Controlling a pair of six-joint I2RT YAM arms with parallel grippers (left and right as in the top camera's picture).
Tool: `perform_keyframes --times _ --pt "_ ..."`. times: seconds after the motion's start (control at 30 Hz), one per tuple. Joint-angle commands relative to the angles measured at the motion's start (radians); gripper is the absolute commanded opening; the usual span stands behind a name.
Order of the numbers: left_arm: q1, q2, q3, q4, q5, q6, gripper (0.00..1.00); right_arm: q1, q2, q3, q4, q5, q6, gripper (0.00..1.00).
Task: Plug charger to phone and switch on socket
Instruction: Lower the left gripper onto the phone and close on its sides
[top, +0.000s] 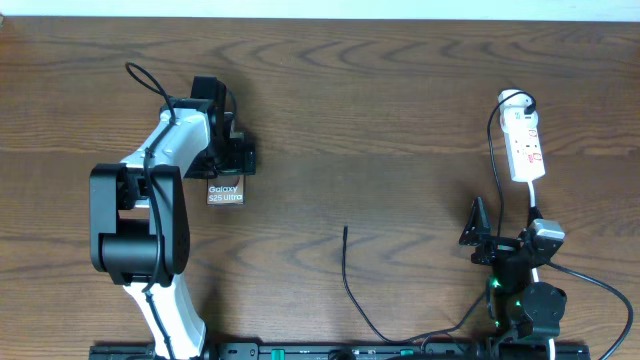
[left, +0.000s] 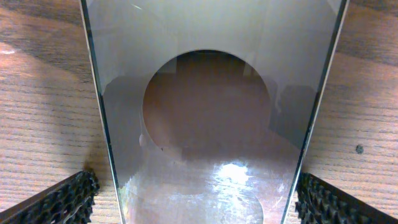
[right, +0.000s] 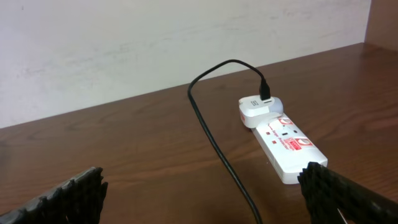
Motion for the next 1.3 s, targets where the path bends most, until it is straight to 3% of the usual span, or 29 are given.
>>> perform_keyframes --times 0.0,0.97,1.27 --pt "-0.001 0.016 -0.014 0.005 0.013 0.013 1.0 0.006 -0.005 -0.001 -0.003 -0.002 -0.014 0.99" --pt "-0.001 0.016 -0.014 0.019 -0.031 0.043 1.0 0.006 -0.005 -0.001 -0.003 -0.002 -0.014 0.99" --pt "-0.001 0.016 -0.014 0.019 -0.028 0.043 0.96 0.006 -0.005 -0.001 -0.003 -0.002 -0.014 0.99"
